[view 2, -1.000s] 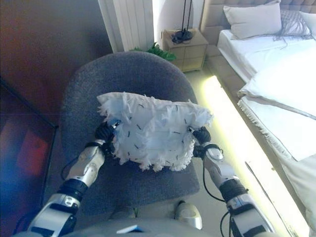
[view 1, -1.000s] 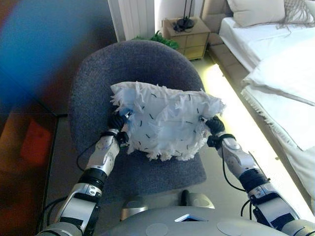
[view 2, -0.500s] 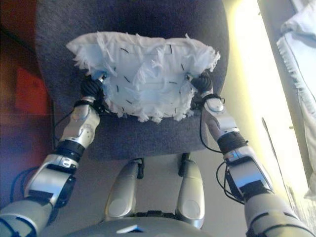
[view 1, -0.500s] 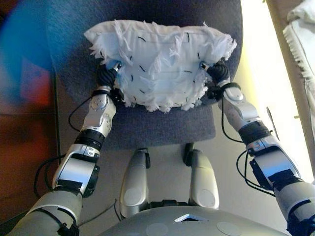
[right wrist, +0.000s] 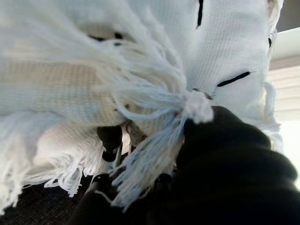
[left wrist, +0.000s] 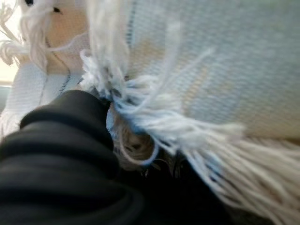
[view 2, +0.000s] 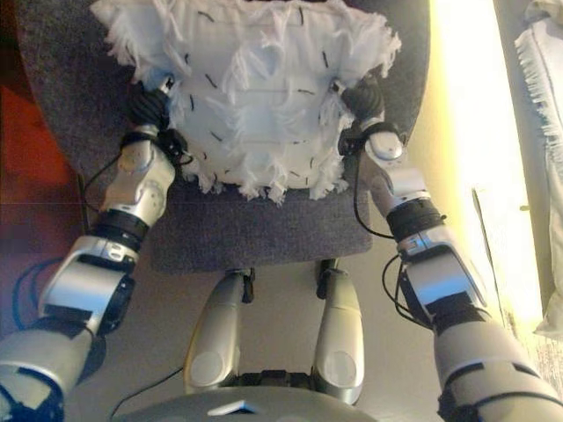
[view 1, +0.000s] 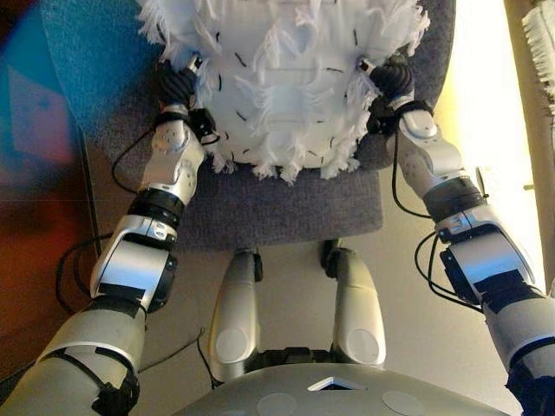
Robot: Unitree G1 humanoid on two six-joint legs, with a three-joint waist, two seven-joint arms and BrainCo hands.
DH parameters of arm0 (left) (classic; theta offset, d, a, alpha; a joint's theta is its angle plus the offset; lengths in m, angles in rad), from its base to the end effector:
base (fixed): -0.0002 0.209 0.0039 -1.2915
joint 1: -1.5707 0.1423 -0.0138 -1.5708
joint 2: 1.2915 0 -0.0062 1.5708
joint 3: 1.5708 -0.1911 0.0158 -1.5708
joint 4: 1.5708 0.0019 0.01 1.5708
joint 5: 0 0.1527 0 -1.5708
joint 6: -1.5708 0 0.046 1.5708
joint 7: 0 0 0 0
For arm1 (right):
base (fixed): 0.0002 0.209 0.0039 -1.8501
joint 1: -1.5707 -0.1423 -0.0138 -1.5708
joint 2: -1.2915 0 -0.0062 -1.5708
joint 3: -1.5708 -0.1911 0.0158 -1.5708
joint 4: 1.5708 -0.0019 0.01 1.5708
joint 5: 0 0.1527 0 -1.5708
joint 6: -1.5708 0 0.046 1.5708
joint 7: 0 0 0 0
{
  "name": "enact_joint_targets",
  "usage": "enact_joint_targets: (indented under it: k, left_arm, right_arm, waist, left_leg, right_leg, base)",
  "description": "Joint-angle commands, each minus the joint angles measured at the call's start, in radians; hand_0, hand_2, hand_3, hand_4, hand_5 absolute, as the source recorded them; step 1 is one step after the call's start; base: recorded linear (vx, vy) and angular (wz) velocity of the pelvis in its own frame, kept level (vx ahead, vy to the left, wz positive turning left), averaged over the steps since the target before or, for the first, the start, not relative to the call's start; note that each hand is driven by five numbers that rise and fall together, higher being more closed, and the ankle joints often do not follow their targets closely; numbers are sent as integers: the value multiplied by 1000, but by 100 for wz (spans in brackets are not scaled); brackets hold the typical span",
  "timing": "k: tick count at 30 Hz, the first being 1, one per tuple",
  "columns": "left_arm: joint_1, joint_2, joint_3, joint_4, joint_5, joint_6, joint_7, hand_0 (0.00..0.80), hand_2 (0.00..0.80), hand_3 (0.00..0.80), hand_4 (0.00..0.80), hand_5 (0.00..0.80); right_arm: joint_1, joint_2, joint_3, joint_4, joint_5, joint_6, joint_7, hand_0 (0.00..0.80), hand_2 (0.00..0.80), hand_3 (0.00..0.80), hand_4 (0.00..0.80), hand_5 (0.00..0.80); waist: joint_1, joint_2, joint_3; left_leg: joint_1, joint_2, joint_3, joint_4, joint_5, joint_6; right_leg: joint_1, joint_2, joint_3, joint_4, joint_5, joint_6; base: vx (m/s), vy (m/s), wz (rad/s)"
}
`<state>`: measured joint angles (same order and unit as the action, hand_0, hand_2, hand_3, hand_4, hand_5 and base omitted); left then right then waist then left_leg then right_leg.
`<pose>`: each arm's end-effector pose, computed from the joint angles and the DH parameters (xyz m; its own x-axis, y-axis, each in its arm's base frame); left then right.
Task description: Pick up the cushion and take it to the sofa
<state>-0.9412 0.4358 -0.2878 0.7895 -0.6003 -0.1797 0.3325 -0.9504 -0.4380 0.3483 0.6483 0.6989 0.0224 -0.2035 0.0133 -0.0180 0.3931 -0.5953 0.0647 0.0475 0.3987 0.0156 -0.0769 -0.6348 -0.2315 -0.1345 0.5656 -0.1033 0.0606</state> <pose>0.3730 0.1809 0.1723 0.9434 0.2181 0.2497 -0.2039 0.9756 -0.0818 0.3703 -0.1566 0.1836 0.9883 0.0331 0.1486 -0.0434 0.9969 0.0661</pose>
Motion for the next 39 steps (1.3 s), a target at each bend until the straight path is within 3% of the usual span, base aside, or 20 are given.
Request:
enact_joint_targets:
  k: [1, 5, 9, 11, 18, 19, 20, 26, 32, 39]
  left_arm:
    - [-170, 11, -39, -46, 80, -67, -16, 800, 800, 800, 800, 800]
    - [-201, 12, -57, -71, 110, -76, -46, 800, 800, 800, 800, 800]
    - [-203, -7, -53, -135, 89, -142, -159, 800, 800, 800, 800, 800]
    - [-202, -21, -50, -150, 100, -136, -146, 800, 800, 800, 800, 800]
    - [-252, -14, -97, 8, -2, -56, -94, 800, 800, 800, 800, 800]
    - [-250, -14, -97, 21, -25, -55, -97, 634, 634, 634, 634, 634]
    - [-248, -12, -95, 26, -44, -54, -93, 0, 0, 0, 0, 0]
    - [-224, 6, -66, 56, -33, -74, -44, 0, 0, 0, 0, 0]
    - [-174, 71, -32, 30, -42, -94, -55, 0, 0, 0, 0, 0]
    - [-56, 113, 53, -32, -115, -105, -145, 0, 0, 0, 0, 0]
  right_arm:
    - [-64, 38, 16, -91, 24, -62, 23, 800, 800, 800, 800, 800]
    - [-58, 31, 7, -109, 20, -75, 13, 800, 800, 800, 800, 800]
    - [-33, 38, -23, -152, 22, -102, 9, 800, 800, 800, 800, 800]
    - [-27, 45, -27, -140, 7, -106, 8, 800, 800, 800, 800, 800]
    - [-107, 26, 35, 11, 29, -48, 12, 800, 800, 800, 800, 800]
    - [-114, 23, 40, 27, 42, -44, 15, 471, 471, 471, 471, 471]
    - [-116, 21, 42, 37, 51, -47, 19, 0, 0, 0, 0, 0]
    - [-95, 26, 32, 42, 42, -83, -20, 0, 0, 0, 0, 0]
    - [-23, 10, 3, -17, 3, -101, -52, 0, 0, 0, 0, 0]
    - [127, 9, -62, -122, -9, -121, -71, 0, 0, 0, 0, 0]
  waist:
    - [-10, 11, -38]
    - [-19, 25, -33]
    - [-32, 38, -25]
    - [-36, 42, -21]
    - [-47, 41, -19]
    - [-48, 41, -18]
    - [-47, 40, -16]
    - [-49, 37, -8]
    - [-43, 31, -28]
    - [-35, 21, -85]
  left_leg:
    - [-30, -9, -4, 111, -88, -8]
    - [-20, -14, 5, 108, -96, -5]
    - [-3, -12, 15, 94, -104, -2]
    - [8, -9, 20, 87, -107, -4]
    - [20, -3, 29, 79, -104, -9]
    - [24, -2, 30, 76, -103, -10]
    - [27, -1, 31, 75, -104, -10]
    - [53, 1, 32, 58, -102, -12]
    - [135, 6, 47, -13, -85, -12]
    - [238, 0, 50, -119, -57, -13]
  right_leg:
    - [65, -36, 51, -144, 99, 44]
    - [73, -42, 54, -154, 100, 46]
    - [82, -44, 59, -170, 98, 50]
    - [89, -43, 63, -176, 97, 53]
    - [91, -42, 70, -179, 94, 53]
    - [94, -41, 70, -179, 93, 53]
    - [96, -41, 69, -180, 92, 53]
    - [116, -38, 66, -190, 89, 50]
    - [194, -44, 43, -240, 90, 59]
    - [306, -50, 12, -329, 104, 71]
  base:
    - [47, 46, 1]
    - [42, 41, 1]
    - [30, 37, 2]
    - [32, 39, -1]
    - [2, 4, -1]
    - [0, 0, 0]
    - [0, 0, 0]
    - [0, 0, 0]
    - [35, 9, -4]
    - [88, -8, 0]
